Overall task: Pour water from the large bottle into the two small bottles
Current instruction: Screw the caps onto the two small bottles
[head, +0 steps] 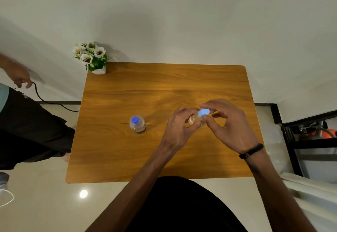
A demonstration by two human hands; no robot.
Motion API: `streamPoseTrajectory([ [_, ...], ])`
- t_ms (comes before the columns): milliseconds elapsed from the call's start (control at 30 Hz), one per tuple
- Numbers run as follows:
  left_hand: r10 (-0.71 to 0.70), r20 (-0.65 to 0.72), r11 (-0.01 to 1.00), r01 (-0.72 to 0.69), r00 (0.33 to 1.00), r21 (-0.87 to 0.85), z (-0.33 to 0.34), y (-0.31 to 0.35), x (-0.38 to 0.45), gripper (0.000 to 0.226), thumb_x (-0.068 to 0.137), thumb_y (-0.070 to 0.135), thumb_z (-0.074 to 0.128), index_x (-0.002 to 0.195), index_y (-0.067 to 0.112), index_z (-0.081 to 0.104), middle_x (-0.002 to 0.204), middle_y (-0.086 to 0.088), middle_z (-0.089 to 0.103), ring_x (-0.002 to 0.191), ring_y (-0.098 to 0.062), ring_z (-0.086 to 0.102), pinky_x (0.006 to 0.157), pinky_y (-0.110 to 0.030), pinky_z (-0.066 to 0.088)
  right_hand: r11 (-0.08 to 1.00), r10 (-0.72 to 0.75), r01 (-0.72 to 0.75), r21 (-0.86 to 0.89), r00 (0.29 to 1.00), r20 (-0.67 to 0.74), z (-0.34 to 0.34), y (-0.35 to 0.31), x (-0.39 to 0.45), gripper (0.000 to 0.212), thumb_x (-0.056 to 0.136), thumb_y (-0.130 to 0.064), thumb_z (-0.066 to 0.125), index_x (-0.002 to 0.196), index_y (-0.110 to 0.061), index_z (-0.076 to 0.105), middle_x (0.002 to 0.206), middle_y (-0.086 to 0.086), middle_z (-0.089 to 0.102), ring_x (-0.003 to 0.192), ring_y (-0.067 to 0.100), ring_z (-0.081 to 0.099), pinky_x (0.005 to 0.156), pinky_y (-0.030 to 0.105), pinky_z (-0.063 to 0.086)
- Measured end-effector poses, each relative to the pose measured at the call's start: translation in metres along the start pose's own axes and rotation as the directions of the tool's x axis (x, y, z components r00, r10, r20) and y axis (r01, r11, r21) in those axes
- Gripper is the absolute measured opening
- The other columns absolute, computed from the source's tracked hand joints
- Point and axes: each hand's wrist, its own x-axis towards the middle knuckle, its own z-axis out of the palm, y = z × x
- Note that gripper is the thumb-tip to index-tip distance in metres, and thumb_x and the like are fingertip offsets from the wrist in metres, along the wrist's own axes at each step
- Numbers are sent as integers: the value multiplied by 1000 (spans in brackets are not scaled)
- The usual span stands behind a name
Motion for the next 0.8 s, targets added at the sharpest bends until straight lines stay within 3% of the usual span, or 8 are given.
streamPoseTrajectory([
  [100,0,10,1000,0,1000,14,1,-1,-2,41,89,42,65,123,19,72,92,24,57,91,-7,57,81,-35,53,999,23,-24,-47,1000,-15,1,-1,2,29,90,-23,77,119,-24,72,110,-9,67,95,5,64,84,28,59],
  [200,-11,10,1000,11,1000,12,1,-3,-3,38,89,37,68,123,21,72,93,21,58,91,-8,57,81,-36,54,994,37,-43,-100,998,-56,3,-4,4,24,88,-40,75,103,-23,73,97,-9,68,84,7,64,75,33,59],
  [333,-6,3,1000,6,1000,13,4,-5,-3,34,89,28,72,122,24,72,94,7,63,92,-12,59,79,-35,55,938,122,-156,-311,985,-126,10,-8,6,44,85,-71,64,86,-27,62,71,-13,62,64,7,60,55,37,55],
  [400,-7,-5,1000,7,1000,12,5,-6,-3,33,90,26,73,123,25,72,104,10,66,98,-10,61,81,-28,55,876,147,-205,-437,976,-162,10,-10,5,60,77,-88,53,89,-30,62,72,-14,61,62,6,58,51,30,51],
  [467,-3,-8,1000,3,1000,9,4,-7,-3,34,91,30,71,124,23,71,113,11,67,105,-6,62,83,-22,55,879,146,-191,-436,980,-134,6,-10,2,75,71,-94,51,109,-31,66,89,-16,62,69,5,58,55,28,52],
  [567,-8,2,1000,8,1000,11,2,-6,-2,38,91,28,71,129,20,70,111,7,67,102,-11,63,85,-32,57,972,92,-90,-217,996,0,-1,-8,-2,71,79,-65,73,140,-31,58,116,-12,59,86,5,62,72,28,59],
  [700,-6,-4,1000,6,1000,2,2,-2,-2,40,91,39,73,127,22,71,98,12,62,93,-9,60,81,-36,56,991,-2,8,-134,999,43,-5,-7,-4,44,92,-16,74,134,-21,66,119,-3,59,93,8,63,82,34,61],
  [800,-15,-2,1000,15,1000,2,3,-3,-2,39,91,35,76,127,20,71,100,5,64,94,-15,62,81,-41,56,993,2,2,-122,1000,29,-6,-7,-2,35,93,-12,72,128,-18,70,113,-3,62,88,9,65,82,32,61],
])
